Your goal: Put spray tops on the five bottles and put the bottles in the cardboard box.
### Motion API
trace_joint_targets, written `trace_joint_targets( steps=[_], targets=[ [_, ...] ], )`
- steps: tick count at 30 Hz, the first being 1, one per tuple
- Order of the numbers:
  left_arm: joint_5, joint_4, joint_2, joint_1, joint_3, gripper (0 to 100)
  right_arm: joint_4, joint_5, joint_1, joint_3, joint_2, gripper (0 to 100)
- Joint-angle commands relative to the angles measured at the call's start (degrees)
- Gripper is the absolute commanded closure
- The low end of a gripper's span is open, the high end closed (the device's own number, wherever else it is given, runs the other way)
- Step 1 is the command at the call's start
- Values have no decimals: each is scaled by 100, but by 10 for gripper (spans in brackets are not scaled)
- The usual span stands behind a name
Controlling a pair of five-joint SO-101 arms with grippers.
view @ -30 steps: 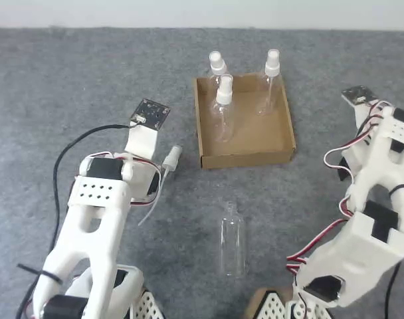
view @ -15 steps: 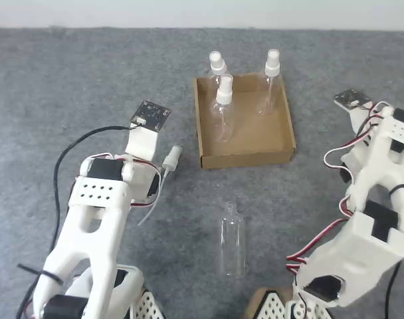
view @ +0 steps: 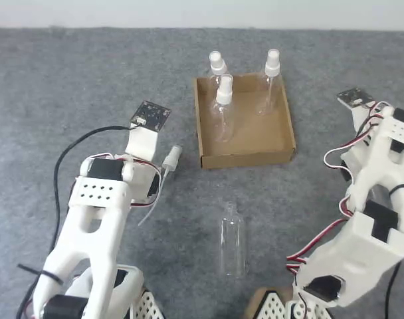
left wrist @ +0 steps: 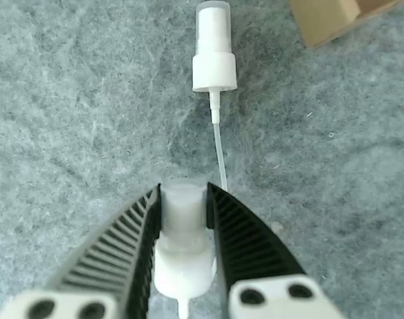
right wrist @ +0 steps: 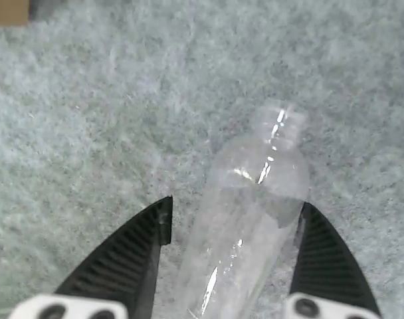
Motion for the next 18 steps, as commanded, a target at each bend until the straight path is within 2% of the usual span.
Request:
trace_joint_targets(
  steps=[1, 12, 18],
  targets=[
    [44, -88, -246, 26, -40, 984, 31, -308, 22, 35, -75, 761],
    [53, -97, -246, 26, -40, 984, -848, -316, 251, 598, -75, 771],
    [62, -88, -246, 26, -40, 984, -866, -290, 84, 607, -75, 924]
  ],
)
